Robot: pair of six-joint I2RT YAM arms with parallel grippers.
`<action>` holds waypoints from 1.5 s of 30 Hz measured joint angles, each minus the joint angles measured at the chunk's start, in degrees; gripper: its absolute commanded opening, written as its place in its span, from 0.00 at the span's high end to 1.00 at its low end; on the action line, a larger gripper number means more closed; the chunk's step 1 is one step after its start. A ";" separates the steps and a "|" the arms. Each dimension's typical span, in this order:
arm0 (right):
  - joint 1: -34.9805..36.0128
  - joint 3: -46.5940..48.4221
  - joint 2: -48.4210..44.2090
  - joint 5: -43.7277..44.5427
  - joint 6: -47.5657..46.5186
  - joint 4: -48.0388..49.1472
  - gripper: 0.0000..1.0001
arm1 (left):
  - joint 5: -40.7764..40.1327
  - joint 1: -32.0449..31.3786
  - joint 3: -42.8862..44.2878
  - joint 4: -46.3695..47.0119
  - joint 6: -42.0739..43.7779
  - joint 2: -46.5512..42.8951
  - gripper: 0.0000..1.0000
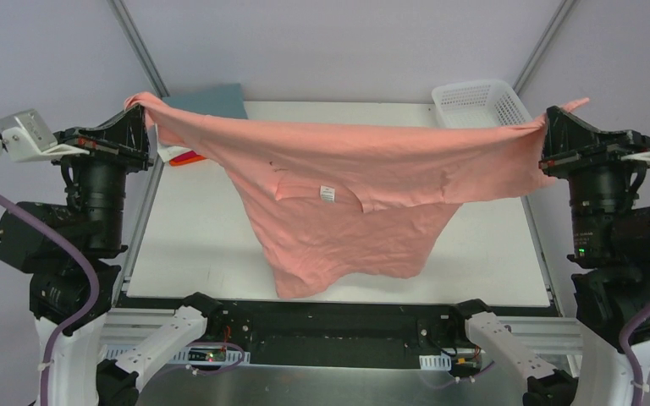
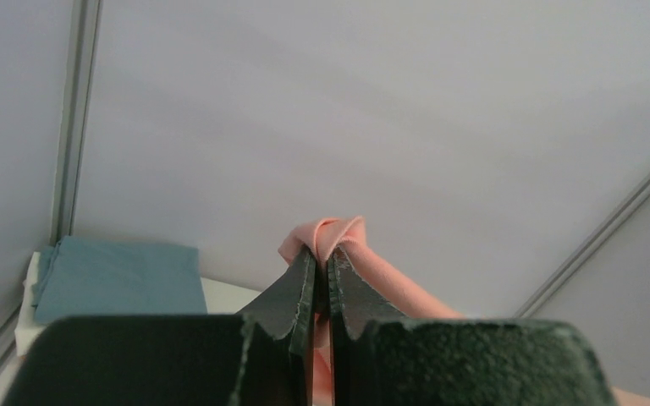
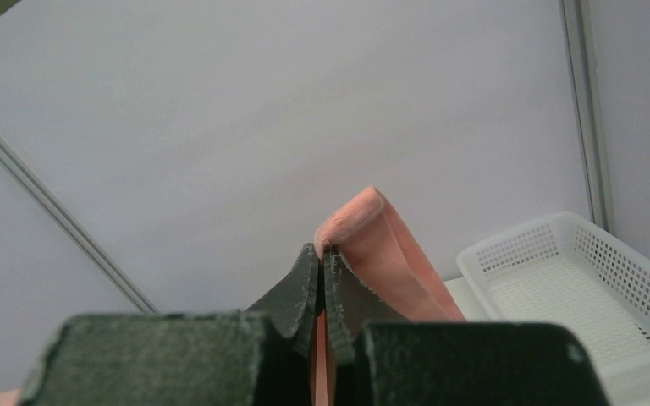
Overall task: Fold and stack the t-shirts
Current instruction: Flatten out the tshirt
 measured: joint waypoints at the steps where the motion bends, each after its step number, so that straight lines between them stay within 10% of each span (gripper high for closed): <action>1: 0.00 0.07 1.05 -0.17 -0.07 -0.04 1.00 | -0.26 0.02 0.66 0.00 0.28 1.31 1.00; 15: -4.46 12.17 37.16 -2.45 -1.57 0.61 1.00 | -3.50 12.61 18.91 -3.80 2.38 39.41 1.00; 25: -12.11 24.46 44.61 -13.88 5.35 -0.87 1.00 | 4.76 18.03 26.05 -7.10 -1.31 41.70 1.00; 37: -16.15 -7.96 31.41 -25.62 7.34 -17.16 1.00 | 5.73 18.75 -18.38 -9.51 -8.85 18.78 1.00; 39: -16.15 -12.26 33.09 -24.87 7.23 -21.16 0.85 | 6.54 18.75 -22.51 -11.61 -10.21 20.17 0.70; 41: -16.15 -14.53 35.41 -22.97 7.32 -24.24 0.41 | 7.65 18.75 -25.07 -13.64 -11.06 23.52 0.10; 43: -16.17 -15.30 37.83 -19.58 7.80 -26.05 0.04 | 8.07 18.75 -25.53 -14.88 -12.02 27.19 0.01; 45: -16.26 -15.28 40.04 -16.72 8.66 -26.82 0.01 | 8.37 18.78 -25.03 -15.96 -13.22 31.67 0.01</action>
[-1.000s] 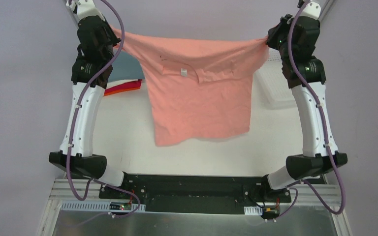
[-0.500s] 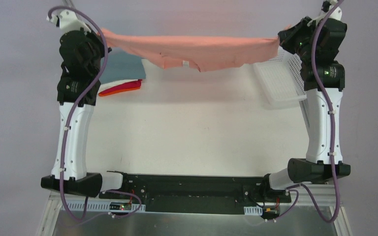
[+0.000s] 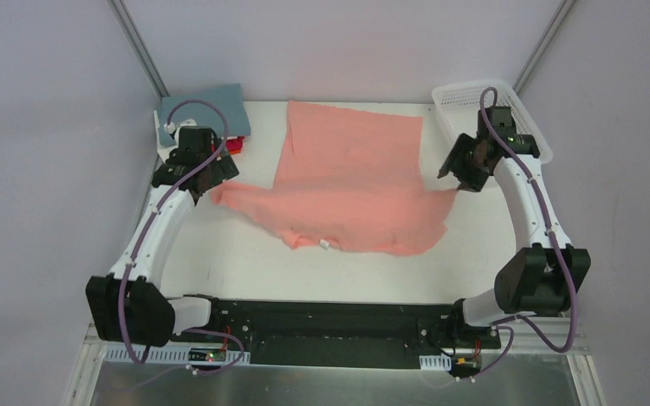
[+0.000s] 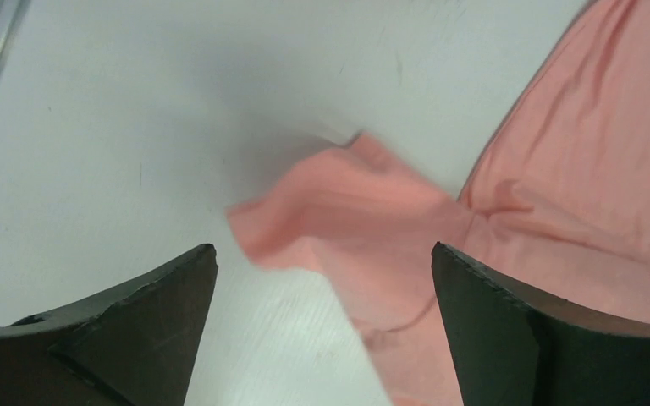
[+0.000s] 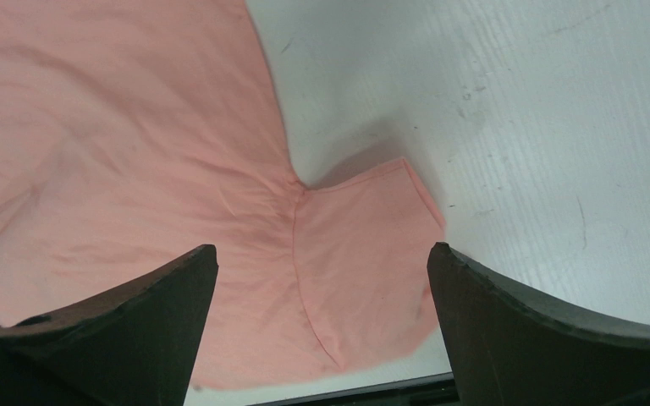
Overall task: Fold and stack the t-shirts
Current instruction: Flatten out the tshirt
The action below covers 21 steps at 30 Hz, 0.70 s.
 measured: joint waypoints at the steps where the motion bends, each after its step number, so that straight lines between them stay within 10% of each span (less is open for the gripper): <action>1: -0.07 0.04 1.11 1.18 0.07 -0.28 0.01 | 0.33 0.00 0.72 -1.03 -0.26 1.81 0.01; 21: 16.31 -15.50 -2.43 -0.50 2.97 17.62 0.01 | 15.32 -12.22 6.99 1.29 -4.87 18.80 0.01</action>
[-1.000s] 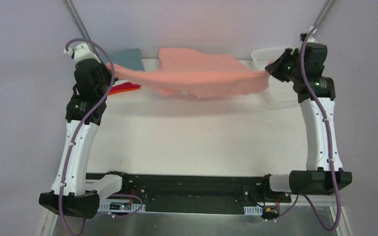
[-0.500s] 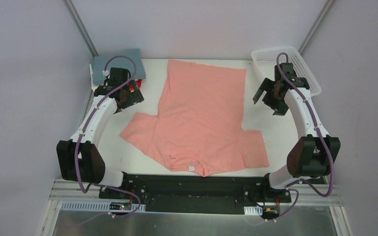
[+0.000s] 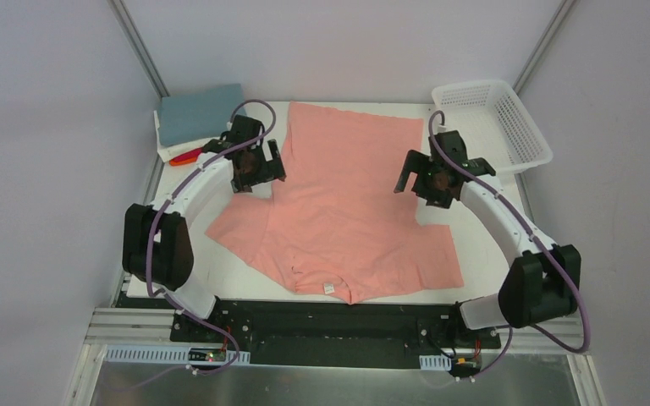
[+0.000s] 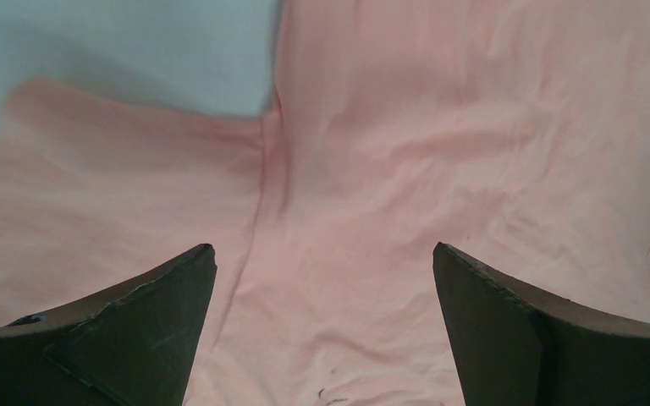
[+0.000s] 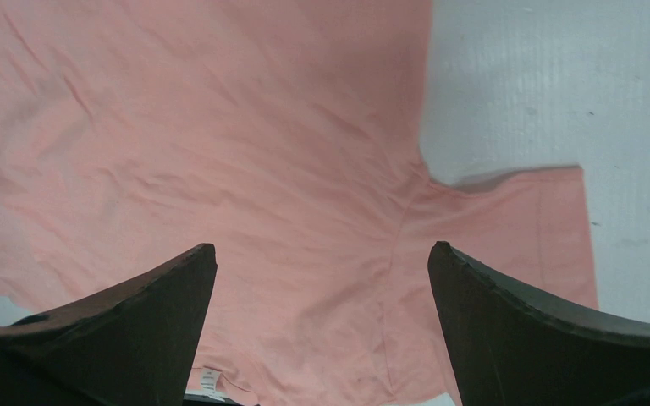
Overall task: Fold and stack the t-shirts
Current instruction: Flatten out the tshirt
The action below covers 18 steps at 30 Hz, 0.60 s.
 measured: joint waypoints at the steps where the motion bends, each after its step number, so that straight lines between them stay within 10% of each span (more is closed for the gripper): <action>1: 0.46 0.48 2.27 -0.17 -0.15 1.20 0.01 | 0.70 -0.96 -2.10 0.94 -0.83 0.02 0.01; 10: 1.92 10.08 24.57 -1.70 -0.52 8.39 0.01 | 2.82 -7.41 -20.06 9.16 -9.46 -3.72 0.01; 18: 1.92 8.00 25.94 -2.12 1.79 12.44 0.01 | -2.05 -6.56 -21.86 11.82 -13.51 -4.24 0.01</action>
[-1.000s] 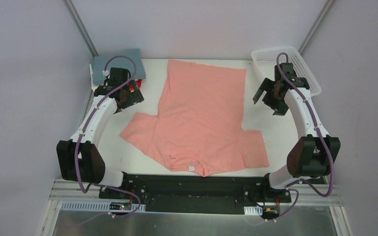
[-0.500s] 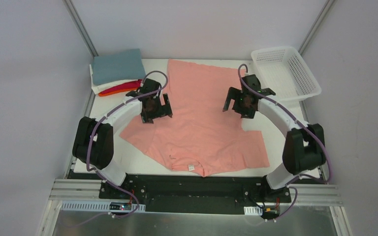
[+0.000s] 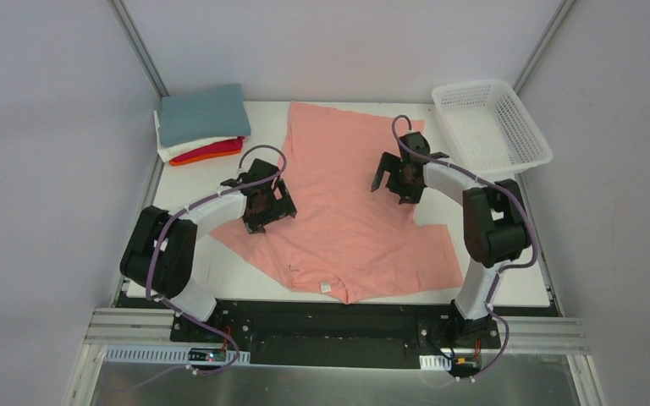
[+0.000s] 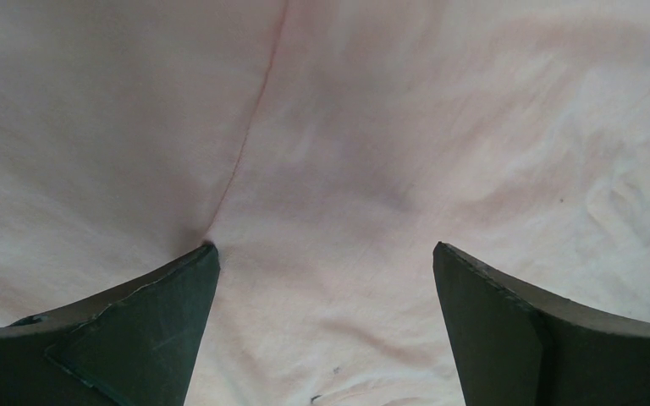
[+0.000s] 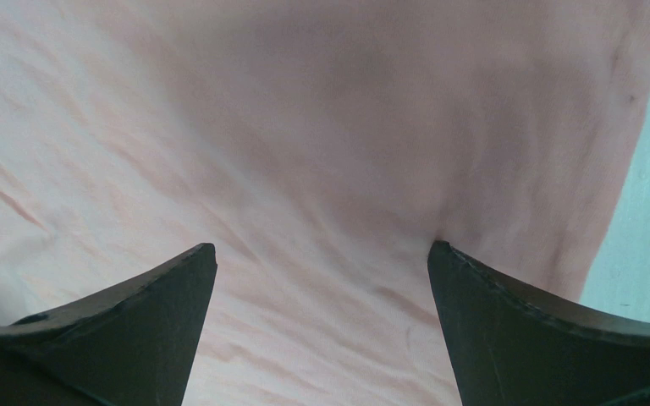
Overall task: Fold and stack the t-shirts
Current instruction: Flatten out the tshirt
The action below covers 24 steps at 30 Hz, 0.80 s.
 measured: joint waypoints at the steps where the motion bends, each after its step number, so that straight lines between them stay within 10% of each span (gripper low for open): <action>1: 0.07 -2.10 -1.44 -0.09 0.70 1.46 0.01 | -0.37 0.72 0.90 -0.07 -0.22 0.90 0.01; 11: 13.25 -29.49 -24.65 -3.78 11.67 6.38 0.01 | -2.21 7.89 28.87 -1.73 3.98 24.00 0.01; 17: 32.13 -29.66 -24.15 -11.10 14.16 7.41 0.01 | 1.68 7.76 46.90 -1.60 9.33 36.20 0.01; 24: 35.06 -20.61 -22.32 -10.62 9.49 0.28 0.00 | 3.67 7.32 43.30 -1.88 16.28 32.63 0.01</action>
